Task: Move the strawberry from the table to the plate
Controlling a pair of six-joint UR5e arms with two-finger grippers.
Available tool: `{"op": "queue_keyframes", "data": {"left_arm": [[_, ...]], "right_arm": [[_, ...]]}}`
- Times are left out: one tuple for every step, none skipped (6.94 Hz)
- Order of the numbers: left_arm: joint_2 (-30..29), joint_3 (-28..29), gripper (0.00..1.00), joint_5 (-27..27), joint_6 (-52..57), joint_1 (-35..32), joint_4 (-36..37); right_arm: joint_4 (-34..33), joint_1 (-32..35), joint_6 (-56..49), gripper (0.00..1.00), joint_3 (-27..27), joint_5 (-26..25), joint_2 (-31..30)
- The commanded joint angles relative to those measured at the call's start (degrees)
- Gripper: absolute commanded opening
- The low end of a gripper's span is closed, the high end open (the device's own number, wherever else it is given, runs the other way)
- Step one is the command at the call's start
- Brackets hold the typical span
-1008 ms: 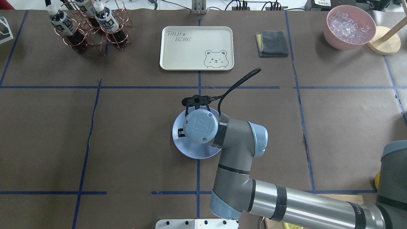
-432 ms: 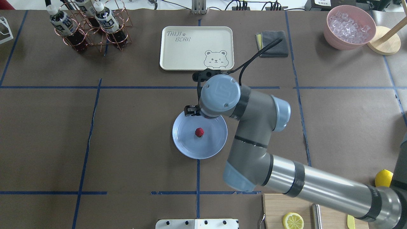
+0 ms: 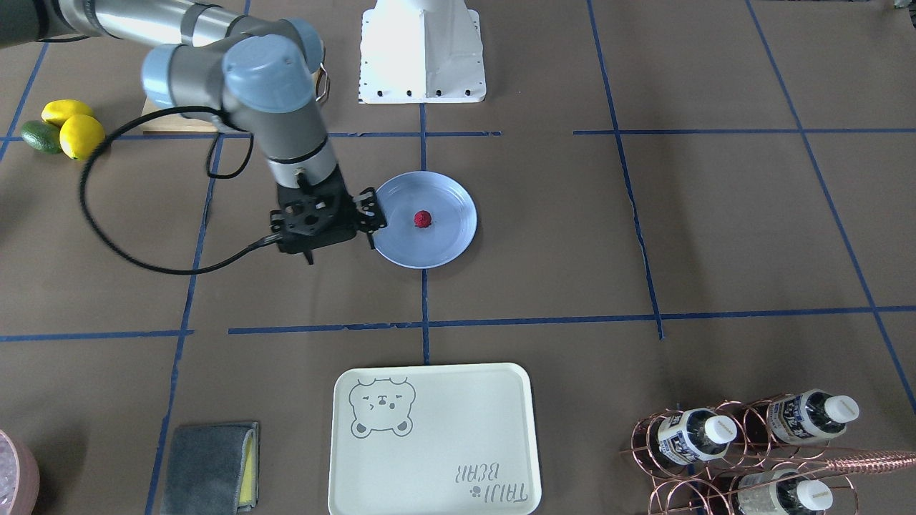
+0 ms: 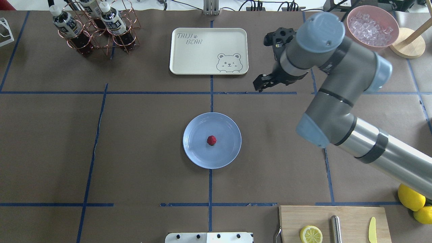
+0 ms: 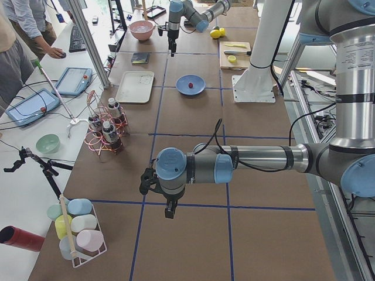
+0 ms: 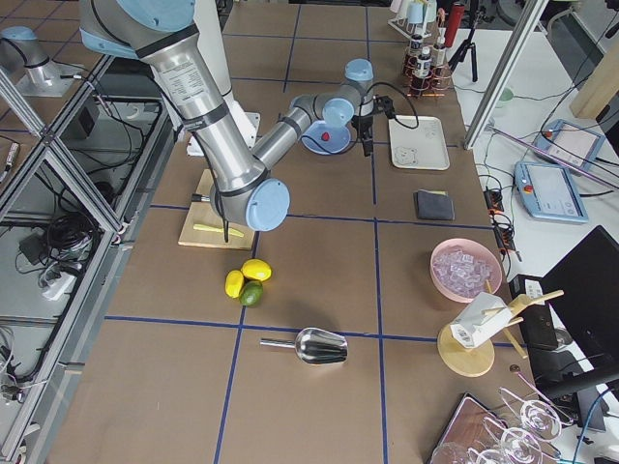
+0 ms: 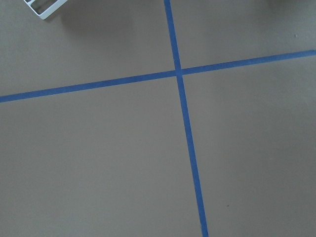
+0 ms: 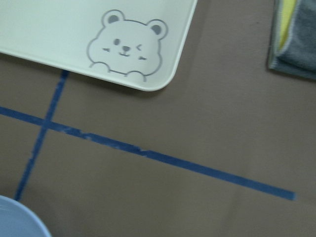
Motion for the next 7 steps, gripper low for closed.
{"op": "queue_keyframes", "data": {"left_arm": [[0.1,-0.4,1.00,0.1,-0.1,0.1,0.1],[0.1,-0.6,1.00,0.2,-0.8,0.4,0.1],[-0.1,-0.7,1.00,0.1,-2.6,0.4,0.1],[-0.5,-0.7,1.00,0.1,-6.5,0.6,0.0],[-0.5,-1.3,1.00,0.1,-6.6,0.6,-0.1],[-0.5,-1.6,1.00,0.0,-6.5,0.7,0.0],[-0.5,-1.6,1.00,0.0,-6.4,0.7,0.0]], "right_arm": [[-0.3,14.1,-21.2,1.00,0.4,8.5,-9.6],[-0.6,20.9,-32.1,1.00,-0.1,11.4,-14.1],[-0.5,26.9,-39.3,1.00,-0.3,13.6,-18.6],[-0.1,30.6,-42.2,1.00,-0.1,13.5,-23.2],[0.2,32.3,-45.4,1.00,0.3,13.5,-28.0],[2.0,33.6,-48.1,1.00,0.5,13.2,-32.2],[3.8,36.8,-47.2,1.00,0.1,13.2,-35.0]]}}
